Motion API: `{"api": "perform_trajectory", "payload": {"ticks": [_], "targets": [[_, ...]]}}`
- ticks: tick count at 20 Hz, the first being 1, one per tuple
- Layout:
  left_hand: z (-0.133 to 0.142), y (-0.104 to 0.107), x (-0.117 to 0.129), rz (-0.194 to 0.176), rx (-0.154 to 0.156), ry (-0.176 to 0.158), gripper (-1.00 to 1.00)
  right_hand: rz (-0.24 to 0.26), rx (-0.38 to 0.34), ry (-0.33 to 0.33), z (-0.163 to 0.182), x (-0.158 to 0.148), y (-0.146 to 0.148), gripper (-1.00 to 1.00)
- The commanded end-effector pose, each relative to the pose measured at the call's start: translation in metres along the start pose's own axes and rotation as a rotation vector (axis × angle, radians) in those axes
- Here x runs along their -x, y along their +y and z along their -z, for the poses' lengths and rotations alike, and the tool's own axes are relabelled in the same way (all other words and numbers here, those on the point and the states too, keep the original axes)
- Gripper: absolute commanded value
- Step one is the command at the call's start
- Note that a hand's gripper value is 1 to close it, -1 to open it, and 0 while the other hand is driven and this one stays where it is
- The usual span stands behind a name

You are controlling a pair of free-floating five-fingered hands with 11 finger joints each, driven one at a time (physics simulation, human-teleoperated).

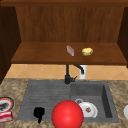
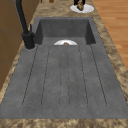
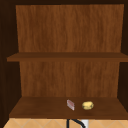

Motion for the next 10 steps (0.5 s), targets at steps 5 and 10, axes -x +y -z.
{"api": "perform_trajectory", "payload": {"ticks": [5, 10], "targets": [[0.0, 0.0, 0.0, 0.0, 0.0, 0.0, 0.0, 0.046, -0.117, 0.012, 0.002, 0.012, -0.031, -1.0], [0.0, 0.0, 0.0, 0.0, 0.0, 0.0, 0.0, 0.062, -0.194, 0.011, 0.009, 0.019, -0.053, -1.0]]}}
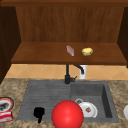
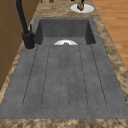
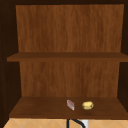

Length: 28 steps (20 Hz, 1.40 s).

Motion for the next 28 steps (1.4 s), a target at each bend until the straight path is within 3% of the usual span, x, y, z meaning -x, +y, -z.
{"api": "perform_trajectory", "payload": {"ticks": [1, 5, 8, 13, 19, 25, 28], "targets": [[0.0, 0.0, 0.0, 0.0, 0.0, 0.0, 0.0, 0.027, -0.085, 0.005, 0.005, 0.002, -0.015, -1.0], [0.0, 0.0, 0.0, 0.0, 0.0, 0.0, 0.0, 0.08, -0.154, -0.015, 0.02, 0.002, -0.019, -1.0], [0.0, 0.0, 0.0, 0.0, 0.0, 0.0, 0.0, 0.11, -0.195, 0.012, 0.035, -0.006, -0.022, -1.0], [0.0, 0.0, 0.0, 0.0, 0.0, 0.0, 0.0, 0.118, -0.228, 0.055, 0.058, -0.024, -0.03, -1.0], [0.0, 0.0, 0.0, 0.0, 0.0, 0.0, 0.0, 0.092, -0.323, 0.098, 0.081, -0.041, -0.043, -1.0], [0.0, 0.0, 0.0, 0.0, 0.0, 0.0, 0.0, 0.036, -0.464, 0.127, 0.103, -0.064, -0.044, -1.0], [0.0, 0.0, 0.0, 0.0, 0.0, 0.0, 0.0, 0.051, -0.527, 0.159, 0.116, -0.073, -0.043, -1.0]]}}
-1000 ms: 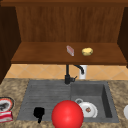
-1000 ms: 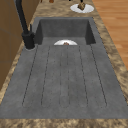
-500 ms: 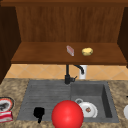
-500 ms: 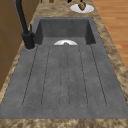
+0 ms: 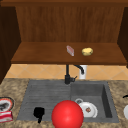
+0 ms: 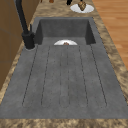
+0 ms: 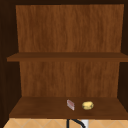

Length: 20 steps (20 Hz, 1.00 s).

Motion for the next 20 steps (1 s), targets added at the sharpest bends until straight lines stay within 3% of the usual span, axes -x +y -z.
{"api": "perform_trajectory", "payload": {"ticks": [1, 8, 10, 15, 20], "targets": [[0.0, 0.0, 0.0, 0.0, 0.0, 0.0, 0.0, 0.073, -0.105, 0.004, 0.012, -0.018, 0.0, -1.0], [0.0, 0.0, 0.0, 0.0, 0.0, 0.0, 0.0, 0.13, -0.223, 0.096, 0.018, -0.033, -0.012, -1.0], [0.0, 0.0, 0.0, 0.0, 0.0, 0.0, 0.0, 0.129, -0.236, 0.117, 0.015, -0.038, -0.017, -1.0], [0.0, 0.0, 0.0, 0.0, 0.0, 0.0, 0.0, 0.182, -0.264, 0.152, 0.01, -0.043, -0.023, -1.0], [0.0, 0.0, 0.0, 0.0, 0.0, 0.0, 0.0, 0.166, -0.264, 0.201, 0.01, -0.052, -0.03, -1.0]]}}
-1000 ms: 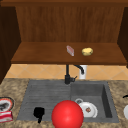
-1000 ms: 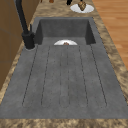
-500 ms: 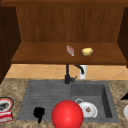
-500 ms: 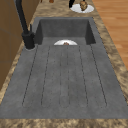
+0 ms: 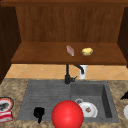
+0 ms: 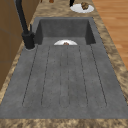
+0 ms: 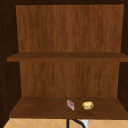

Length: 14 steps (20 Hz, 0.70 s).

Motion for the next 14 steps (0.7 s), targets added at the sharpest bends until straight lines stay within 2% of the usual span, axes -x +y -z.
{"api": "perform_trajectory", "payload": {"ticks": [1, 9, 10, 14], "targets": [[0.0, 0.0, 0.0, 0.0, 0.0, 0.0, 0.0, 0.075, 0.0, 0.069, -0.002, -0.006, -0.005, -1.0], [0.0, 0.0, 0.0, 0.0, 0.0, 0.0, 0.0, 0.016, -0.017, 0.164, -0.004, -0.023, -0.021, -1.0], [0.0, 0.0, 0.0, 0.0, 0.0, 0.0, 0.0, 0.007, -0.017, 0.193, -0.007, -0.029, -0.024, -1.0], [0.0, 0.0, 0.0, 0.0, 0.0, 0.0, 0.0, 0.03, 0.01, 0.276, -0.025, -0.031, -0.037, -1.0]]}}
